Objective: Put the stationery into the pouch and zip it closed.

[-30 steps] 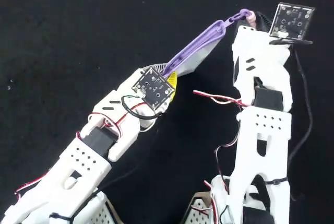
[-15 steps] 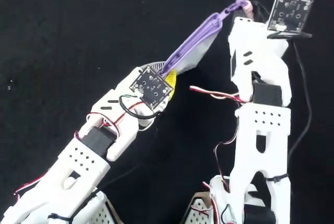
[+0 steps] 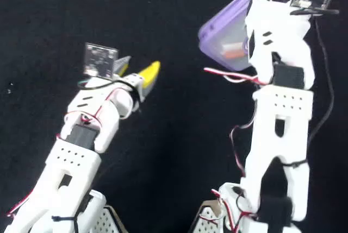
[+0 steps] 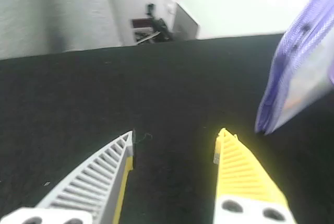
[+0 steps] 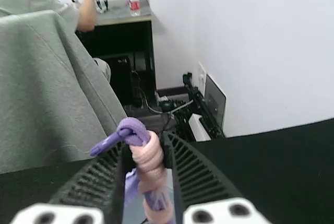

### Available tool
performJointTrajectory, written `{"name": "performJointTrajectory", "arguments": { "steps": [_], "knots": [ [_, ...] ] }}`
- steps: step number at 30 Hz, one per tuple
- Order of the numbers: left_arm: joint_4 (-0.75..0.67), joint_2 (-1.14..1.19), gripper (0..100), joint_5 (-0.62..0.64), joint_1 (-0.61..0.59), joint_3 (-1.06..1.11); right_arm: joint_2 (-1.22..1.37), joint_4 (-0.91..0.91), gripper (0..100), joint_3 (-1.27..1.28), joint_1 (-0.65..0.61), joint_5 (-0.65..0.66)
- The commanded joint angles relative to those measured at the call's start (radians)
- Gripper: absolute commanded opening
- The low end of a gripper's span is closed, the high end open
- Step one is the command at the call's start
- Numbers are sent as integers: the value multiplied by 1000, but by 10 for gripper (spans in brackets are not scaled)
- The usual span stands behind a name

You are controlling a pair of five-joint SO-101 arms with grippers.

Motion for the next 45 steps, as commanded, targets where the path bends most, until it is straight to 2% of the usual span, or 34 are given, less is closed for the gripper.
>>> {"name": "performJointTrajectory", "arguments": {
  "steps": [1, 6, 14, 21, 30, 39, 45],
  "knots": [
    [-71, -12, 253, 69, -56, -56, 42, 3, 11, -150, -14, 6],
    [-150, -12, 253, 98, -88, -15, 186, -18, 11, -326, -32, 6],
    [-155, -12, 253, 95, -87, -8, 524, -2, 11, -737, -48, -3],
    [-157, -11, 253, 95, -87, -5, 607, 250, 11, -843, -68, 6],
    [-157, -5, 253, 95, -81, -5, 493, 646, 11, -840, -63, 11],
    [-155, -3, 253, 95, -70, -15, 421, 1046, 12, -834, -69, 221],
    [-150, -6, 253, 89, 1, -8, 417, 1215, 13, -808, -71, 258]
  ]
}}
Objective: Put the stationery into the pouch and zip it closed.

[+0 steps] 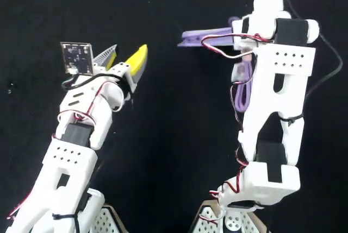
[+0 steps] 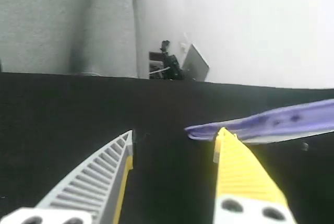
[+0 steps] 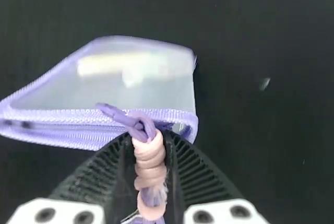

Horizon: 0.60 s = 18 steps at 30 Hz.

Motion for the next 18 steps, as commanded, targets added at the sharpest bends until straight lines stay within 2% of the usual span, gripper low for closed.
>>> {"name": "performJointTrajectory", "arguments": {
  "steps": [1, 5, 9, 15, 18],
  "knots": [
    [-17, -8, 253, 5, 41, -15, -62, 110, 13, -4, -20, 20],
    [-15, -9, 252, 5, 36, -12, -62, 193, 15, 24, -18, 21],
    [86, -14, 252, 3, 39, -24, -87, 192, 28, 111, -21, 34],
    [152, -14, 252, 3, 8, -15, -205, 170, 200, 320, -100, 49],
    [155, -14, 252, 3, -12, -15, -280, 112, 243, 427, -126, 49]
  ]
}}
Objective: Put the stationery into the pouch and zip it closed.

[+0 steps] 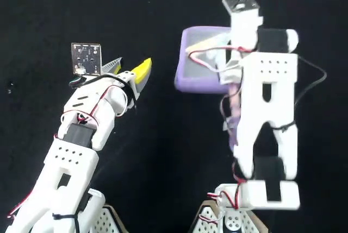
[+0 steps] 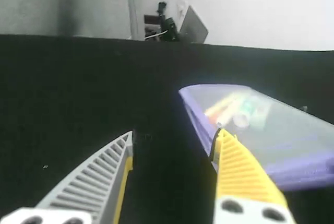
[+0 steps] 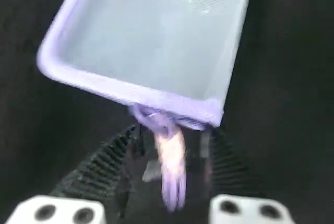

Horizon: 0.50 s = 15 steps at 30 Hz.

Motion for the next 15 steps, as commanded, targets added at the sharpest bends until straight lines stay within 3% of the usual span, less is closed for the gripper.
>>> {"name": "performJointTrajectory", "arguments": {
  "steps": [1, 8, 12, 15],
  "knots": [
    [5, -14, 252, 3, -25, -15, -157, -74, 244, 127, -49, 6],
    [15, -14, 252, 3, -19, -13, -334, -127, 244, 211, -41, 8],
    [137, -15, 250, 3, -18, -42, -430, -129, 243, 211, 14, 8],
    [212, -15, 184, 3, -27, -50, -483, -129, 243, 228, 80, 6]
  ]
}}
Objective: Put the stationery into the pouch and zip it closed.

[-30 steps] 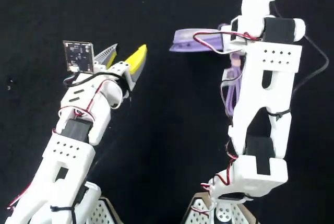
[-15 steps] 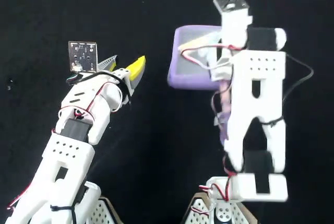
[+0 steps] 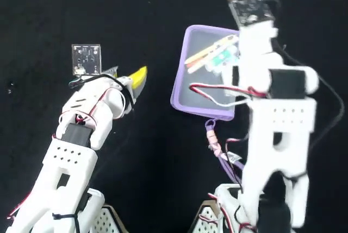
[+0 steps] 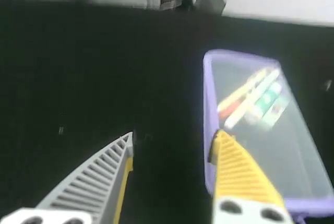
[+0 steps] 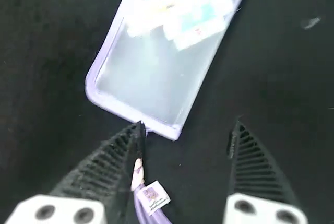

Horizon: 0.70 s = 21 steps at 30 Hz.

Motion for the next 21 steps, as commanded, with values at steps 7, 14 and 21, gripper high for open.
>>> {"name": "performJointTrajectory", "arguments": {
  "steps": [7, 14, 21],
  "knots": [
    [153, -64, 37, -77, -35, -36, -180, -141, 87, 170, 143, -2],
    [258, -450, 29, -146, -25, 124, -306, -149, 36, 340, 144, 6],
    [321, -968, 30, -146, -36, 426, -470, -157, 11, 484, 144, -3]
  ]
}}
